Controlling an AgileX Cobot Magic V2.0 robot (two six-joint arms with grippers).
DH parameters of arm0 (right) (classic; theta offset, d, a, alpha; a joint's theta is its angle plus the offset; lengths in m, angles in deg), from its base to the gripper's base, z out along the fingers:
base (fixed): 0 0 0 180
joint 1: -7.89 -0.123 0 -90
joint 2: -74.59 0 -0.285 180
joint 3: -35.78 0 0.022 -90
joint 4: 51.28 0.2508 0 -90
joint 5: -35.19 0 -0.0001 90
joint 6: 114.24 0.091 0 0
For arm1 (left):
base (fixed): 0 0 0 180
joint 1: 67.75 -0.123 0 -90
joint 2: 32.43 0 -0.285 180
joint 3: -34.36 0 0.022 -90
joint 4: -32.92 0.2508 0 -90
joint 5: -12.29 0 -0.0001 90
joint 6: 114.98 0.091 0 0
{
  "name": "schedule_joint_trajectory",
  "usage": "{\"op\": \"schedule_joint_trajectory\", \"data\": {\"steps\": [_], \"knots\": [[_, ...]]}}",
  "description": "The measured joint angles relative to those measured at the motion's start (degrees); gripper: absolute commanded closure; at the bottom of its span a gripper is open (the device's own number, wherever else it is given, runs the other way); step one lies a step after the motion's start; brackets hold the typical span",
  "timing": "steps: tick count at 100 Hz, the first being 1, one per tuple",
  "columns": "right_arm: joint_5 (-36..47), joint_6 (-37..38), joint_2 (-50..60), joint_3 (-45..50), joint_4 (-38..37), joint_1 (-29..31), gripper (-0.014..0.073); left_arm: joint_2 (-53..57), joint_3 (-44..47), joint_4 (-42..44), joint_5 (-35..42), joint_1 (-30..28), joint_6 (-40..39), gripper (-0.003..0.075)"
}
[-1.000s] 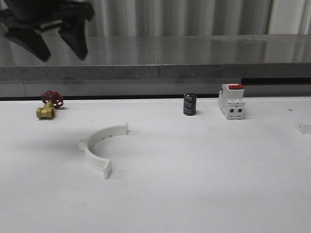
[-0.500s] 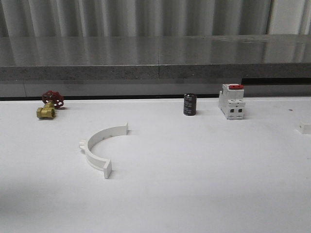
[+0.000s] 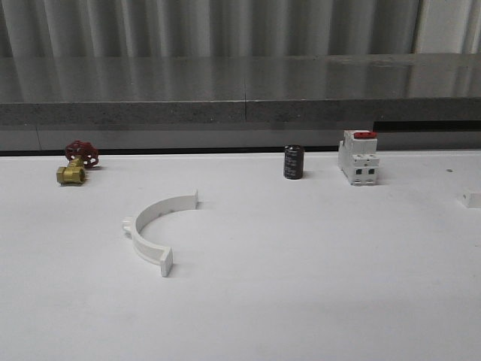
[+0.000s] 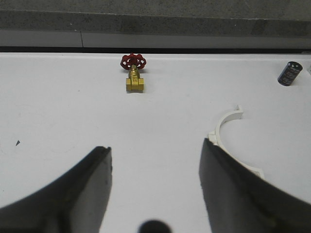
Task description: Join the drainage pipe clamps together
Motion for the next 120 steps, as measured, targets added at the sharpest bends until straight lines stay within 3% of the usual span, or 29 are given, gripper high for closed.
{"op": "schedule_joint_trajectory", "data": {"steps": [18,46,62,98,114,120], "knots": [[0.00,0.00,0.00,0.00,0.00,0.00,0.0660,4.24,2.94,0.00,0.08,0.00,0.00,0.0741],[1.10,0.00,0.00,-0.82,0.00,0.00,0.0660,4.86,3.31,0.00,0.22,0.00,0.00,0.0741],[-2.44,0.00,-1.71,-7.97,0.00,0.00,0.0660,4.86,3.31,-0.14,0.22,0.00,0.00,0.0741],[-27.56,0.10,-29.03,-34.27,0.00,0.00,0.0660,4.86,3.31,-0.14,0.22,0.00,0.00,0.0741],[-29.27,0.10,-39.29,-40.11,0.00,0.00,0.0643,4.86,3.31,-0.14,0.22,0.00,0.02,0.0741],[-29.27,0.10,-41.94,-40.93,0.00,0.00,0.0564,4.86,3.31,-0.14,0.22,0.00,0.02,0.0741]]}}
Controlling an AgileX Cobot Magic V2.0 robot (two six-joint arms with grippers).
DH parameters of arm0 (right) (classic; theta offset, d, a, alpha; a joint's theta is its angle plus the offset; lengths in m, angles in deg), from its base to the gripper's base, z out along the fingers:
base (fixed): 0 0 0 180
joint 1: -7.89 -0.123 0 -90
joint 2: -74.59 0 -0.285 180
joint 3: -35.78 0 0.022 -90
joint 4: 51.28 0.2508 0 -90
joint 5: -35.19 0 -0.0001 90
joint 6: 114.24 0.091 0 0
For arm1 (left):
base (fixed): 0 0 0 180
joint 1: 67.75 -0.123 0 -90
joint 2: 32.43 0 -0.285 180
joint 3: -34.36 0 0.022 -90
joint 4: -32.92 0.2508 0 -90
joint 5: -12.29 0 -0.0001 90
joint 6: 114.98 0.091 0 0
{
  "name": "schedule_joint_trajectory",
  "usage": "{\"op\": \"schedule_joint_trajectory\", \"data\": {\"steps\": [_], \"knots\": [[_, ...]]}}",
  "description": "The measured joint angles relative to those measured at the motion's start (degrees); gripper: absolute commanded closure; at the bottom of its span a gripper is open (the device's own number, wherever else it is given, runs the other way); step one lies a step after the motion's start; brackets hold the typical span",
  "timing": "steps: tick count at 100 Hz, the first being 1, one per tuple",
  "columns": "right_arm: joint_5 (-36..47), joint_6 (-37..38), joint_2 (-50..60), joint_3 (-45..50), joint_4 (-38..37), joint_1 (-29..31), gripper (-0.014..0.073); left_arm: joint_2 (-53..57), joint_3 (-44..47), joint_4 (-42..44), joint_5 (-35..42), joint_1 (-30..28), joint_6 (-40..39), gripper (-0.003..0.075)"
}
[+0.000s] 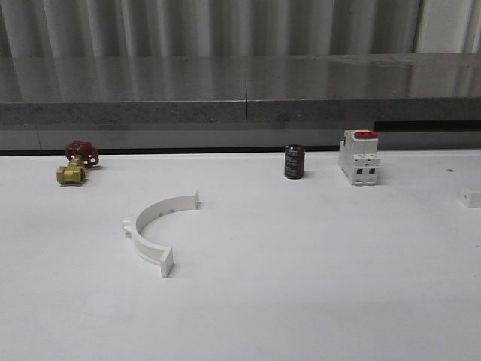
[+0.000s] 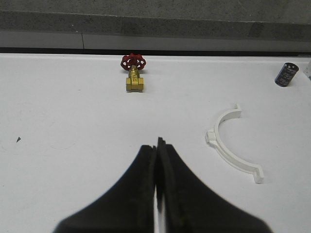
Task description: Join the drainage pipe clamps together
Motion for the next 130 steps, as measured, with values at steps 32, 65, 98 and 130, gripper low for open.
{"op": "schedule_joint_trajectory", "data": {"steps": [32,65,98,130], "knots": [[-1.33,-0.23,-7.65,-0.92,0.78,0.00,0.0094,0.00,0.00,0.00,0.00,0.00,0.00,0.0741],[-10.63,-1.01,-25.85,-16.59,0.78,1.42,0.0123,0.00,0.00,0.00,0.03,0.00,0.00,0.0741],[-13.34,-10.52,-45.66,-27.72,2.47,10.95,0.0123,0.00,0.00,0.00,0.03,0.00,0.00,0.0741],[-9.59,-17.74,-57.98,-28.29,3.60,13.77,0.0123,0.00,0.00,0.00,0.03,0.00,0.00,0.0741]]}}
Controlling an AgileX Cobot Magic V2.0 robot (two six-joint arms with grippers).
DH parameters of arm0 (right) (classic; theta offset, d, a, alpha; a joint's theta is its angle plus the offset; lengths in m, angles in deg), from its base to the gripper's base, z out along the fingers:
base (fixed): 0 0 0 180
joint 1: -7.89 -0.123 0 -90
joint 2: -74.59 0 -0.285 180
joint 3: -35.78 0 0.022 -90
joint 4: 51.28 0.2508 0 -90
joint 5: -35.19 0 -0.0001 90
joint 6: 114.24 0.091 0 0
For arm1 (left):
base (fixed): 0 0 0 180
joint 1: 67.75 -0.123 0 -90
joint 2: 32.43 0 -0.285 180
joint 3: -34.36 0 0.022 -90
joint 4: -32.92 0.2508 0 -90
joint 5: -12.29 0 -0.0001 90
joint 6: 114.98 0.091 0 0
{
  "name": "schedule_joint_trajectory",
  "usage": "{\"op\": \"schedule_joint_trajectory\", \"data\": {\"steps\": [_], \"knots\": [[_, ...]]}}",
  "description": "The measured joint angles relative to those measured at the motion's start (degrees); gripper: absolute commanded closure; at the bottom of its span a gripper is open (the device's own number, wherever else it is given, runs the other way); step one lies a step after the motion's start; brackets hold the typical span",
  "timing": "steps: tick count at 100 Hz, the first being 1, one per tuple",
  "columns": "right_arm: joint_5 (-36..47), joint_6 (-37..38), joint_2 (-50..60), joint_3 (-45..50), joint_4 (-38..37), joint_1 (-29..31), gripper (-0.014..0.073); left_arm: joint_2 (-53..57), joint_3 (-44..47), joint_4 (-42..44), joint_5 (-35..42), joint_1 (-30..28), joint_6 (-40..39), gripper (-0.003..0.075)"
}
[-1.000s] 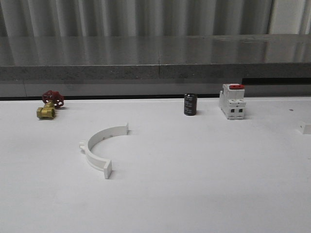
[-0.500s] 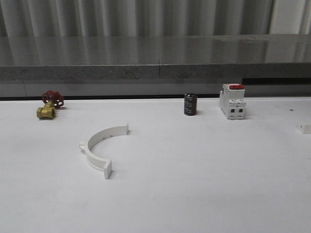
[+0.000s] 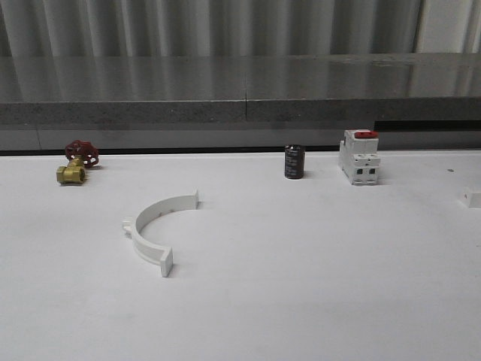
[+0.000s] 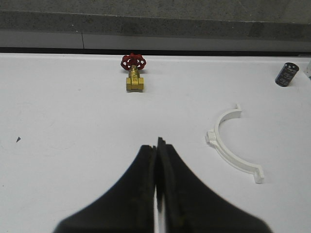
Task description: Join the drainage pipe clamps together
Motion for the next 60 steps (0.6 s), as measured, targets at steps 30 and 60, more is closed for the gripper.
{"op": "schedule_joint_trajectory", "data": {"steps": [30,60], "knots": [[4.24,-3.80,-5.16,0.00,0.23,0.00,0.0123,0.00,0.00,0.00,0.00,0.00,0.00,0.0741],[6.68,-5.03,-8.36,-0.14,0.30,0.00,0.0124,0.00,0.00,0.00,0.00,0.00,0.00,0.0741]]}}
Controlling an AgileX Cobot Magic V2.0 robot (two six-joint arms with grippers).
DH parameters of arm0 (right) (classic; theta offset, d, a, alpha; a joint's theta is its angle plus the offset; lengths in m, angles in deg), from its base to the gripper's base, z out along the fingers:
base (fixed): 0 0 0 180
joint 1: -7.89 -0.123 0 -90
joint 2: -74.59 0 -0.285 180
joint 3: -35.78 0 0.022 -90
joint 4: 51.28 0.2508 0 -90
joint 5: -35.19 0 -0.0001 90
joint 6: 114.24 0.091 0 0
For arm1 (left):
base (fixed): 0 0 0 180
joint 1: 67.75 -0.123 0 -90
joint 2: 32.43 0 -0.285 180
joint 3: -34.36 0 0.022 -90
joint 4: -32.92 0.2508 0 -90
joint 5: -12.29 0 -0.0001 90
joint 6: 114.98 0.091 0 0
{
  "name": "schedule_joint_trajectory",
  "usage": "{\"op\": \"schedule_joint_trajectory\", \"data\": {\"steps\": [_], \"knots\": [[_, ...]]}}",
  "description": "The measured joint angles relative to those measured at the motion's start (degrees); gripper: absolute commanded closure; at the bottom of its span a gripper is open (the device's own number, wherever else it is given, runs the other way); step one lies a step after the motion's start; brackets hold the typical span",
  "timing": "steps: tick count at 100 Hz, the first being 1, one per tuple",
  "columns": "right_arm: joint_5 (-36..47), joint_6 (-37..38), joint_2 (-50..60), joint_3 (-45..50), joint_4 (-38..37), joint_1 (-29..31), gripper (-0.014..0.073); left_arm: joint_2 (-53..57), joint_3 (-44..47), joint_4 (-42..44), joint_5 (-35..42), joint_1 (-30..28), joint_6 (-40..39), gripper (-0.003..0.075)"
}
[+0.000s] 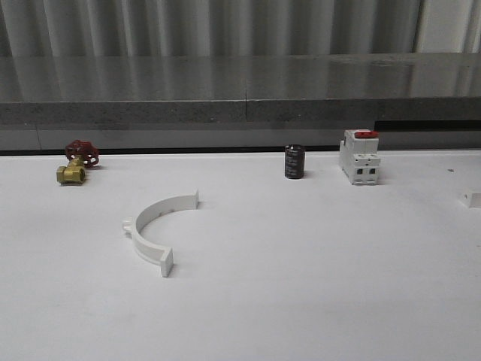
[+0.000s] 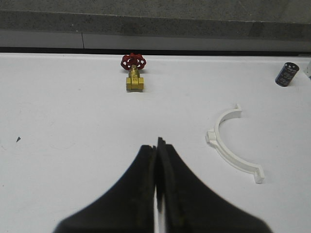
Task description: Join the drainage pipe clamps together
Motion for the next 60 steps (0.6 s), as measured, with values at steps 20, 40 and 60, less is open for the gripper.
{"op": "schedule_joint_trajectory", "data": {"steps": [20,40,60], "knots": [[0.94,-0.45,-0.74,-0.04,0.00,0.00,0.0124,0.00,0.00,0.00,0.00,0.00,0.00,0.0741],[1.09,-0.65,-1.63,-0.04,0.00,0.00,0.0127,0.00,0.00,0.00,0.00,0.00,0.00,0.0741],[1.13,-0.78,-1.73,-0.04,0.10,0.00,0.0223,0.00,0.00,0.00,0.00,0.00,0.00,0.0741]]}}
